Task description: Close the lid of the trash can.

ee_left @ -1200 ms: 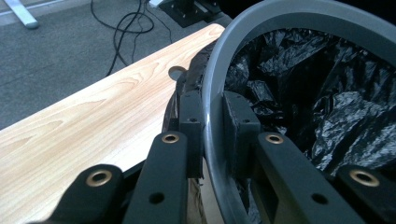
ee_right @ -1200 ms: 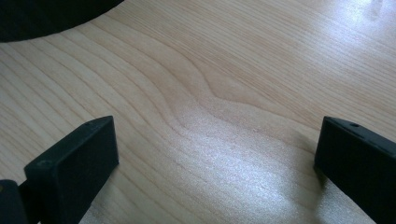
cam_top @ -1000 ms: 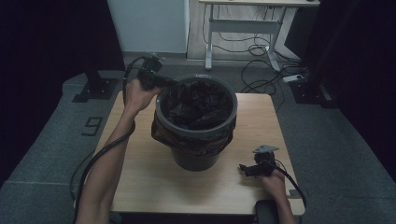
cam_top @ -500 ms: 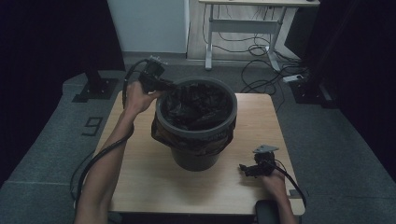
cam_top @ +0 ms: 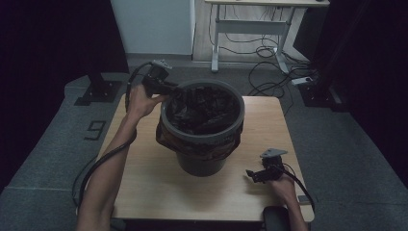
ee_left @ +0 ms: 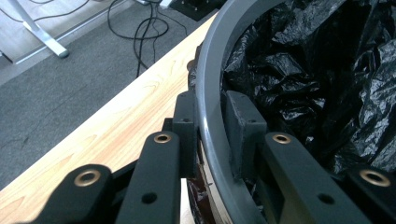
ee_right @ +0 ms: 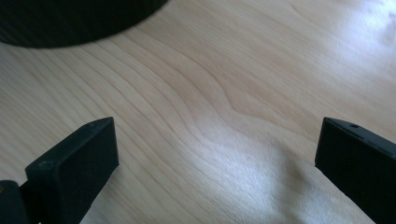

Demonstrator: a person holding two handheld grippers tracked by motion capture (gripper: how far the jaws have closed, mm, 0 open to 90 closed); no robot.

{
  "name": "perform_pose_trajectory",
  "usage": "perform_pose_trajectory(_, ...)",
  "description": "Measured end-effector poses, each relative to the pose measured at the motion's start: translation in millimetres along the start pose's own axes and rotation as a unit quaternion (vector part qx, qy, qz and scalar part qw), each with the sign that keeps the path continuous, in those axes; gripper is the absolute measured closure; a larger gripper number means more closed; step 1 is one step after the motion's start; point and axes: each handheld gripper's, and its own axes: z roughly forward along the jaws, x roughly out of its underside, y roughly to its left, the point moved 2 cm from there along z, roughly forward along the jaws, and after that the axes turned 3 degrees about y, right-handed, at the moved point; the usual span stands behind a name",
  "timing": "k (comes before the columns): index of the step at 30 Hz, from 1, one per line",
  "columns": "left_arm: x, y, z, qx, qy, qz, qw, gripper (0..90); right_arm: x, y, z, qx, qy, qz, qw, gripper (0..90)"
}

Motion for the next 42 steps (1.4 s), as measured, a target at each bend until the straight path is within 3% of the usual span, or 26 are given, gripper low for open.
perform_pose_trajectory(7,1.4,1.5,0.9,0.005,0.002,-0.005,1.0,71.7,-20.4,3.9,-15.9,-0.028,-0.03,-0.004,0.9992,0.0)
perform_pose_trajectory(17,0.4,0.5,1.4,-0.002,0.007,0.006,1.0,70.3,-55.4,4.6,-45.2,-0.05,-0.062,-0.022,0.9966,0.0)
perform_pose_trajectory(29,0.7,2.0,2.0,-0.002,0.006,0.005,1.0,66.8,-115.2,12.8,-90.9,-0.073,-0.092,-0.053,0.9916,0.0)
perform_pose_trajectory(34,0.3,2.1,2.1,-0.002,0.01,0.007,0.9999,66.7,-139.3,13.9,-108.5,-0.088,-0.106,-0.049,0.9892,0.0)
perform_pose_trajectory(42,-0.4,1.7,2.2,-0.004,0.014,0.011,0.9998,66.5,-179.5,13.9,-139.6,-0.074,-0.121,-0.057,0.9883,0.0)
